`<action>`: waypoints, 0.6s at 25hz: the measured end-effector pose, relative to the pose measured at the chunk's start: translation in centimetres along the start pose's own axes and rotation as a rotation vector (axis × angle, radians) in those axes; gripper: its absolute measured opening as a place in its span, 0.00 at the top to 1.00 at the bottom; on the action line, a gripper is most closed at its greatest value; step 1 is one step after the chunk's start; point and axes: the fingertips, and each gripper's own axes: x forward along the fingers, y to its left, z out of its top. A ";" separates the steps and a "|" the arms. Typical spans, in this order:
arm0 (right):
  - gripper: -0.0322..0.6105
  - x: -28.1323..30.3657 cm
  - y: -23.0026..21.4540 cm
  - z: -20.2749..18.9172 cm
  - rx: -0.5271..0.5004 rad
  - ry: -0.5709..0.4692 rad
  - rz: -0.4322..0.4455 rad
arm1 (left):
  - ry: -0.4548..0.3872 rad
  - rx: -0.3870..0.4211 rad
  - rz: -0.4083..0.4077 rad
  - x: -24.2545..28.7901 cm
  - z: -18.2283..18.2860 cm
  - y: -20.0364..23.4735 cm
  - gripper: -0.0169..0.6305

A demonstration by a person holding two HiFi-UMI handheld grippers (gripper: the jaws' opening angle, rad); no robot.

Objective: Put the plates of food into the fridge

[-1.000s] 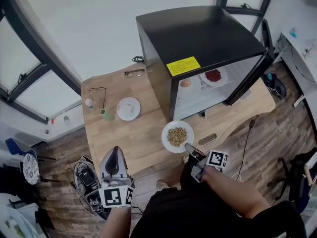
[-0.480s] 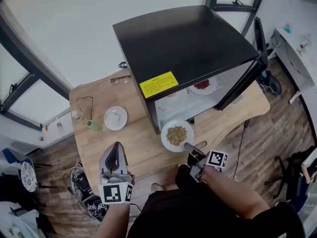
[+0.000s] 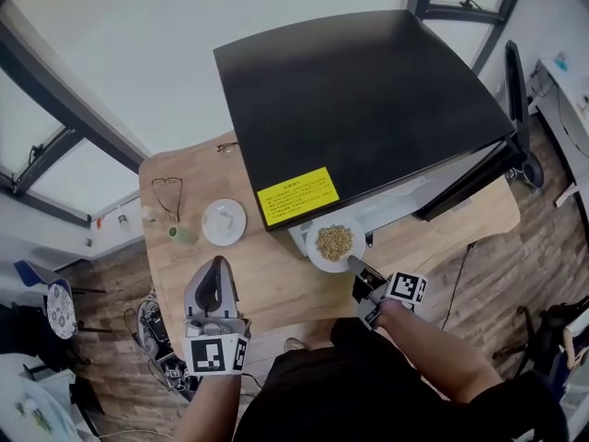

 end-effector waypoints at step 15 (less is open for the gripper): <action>0.89 5.5 -1.3 4.8 0.013 0.024 -0.013 | 0.046 -0.004 0.164 0.4 0.1 4.1 0.97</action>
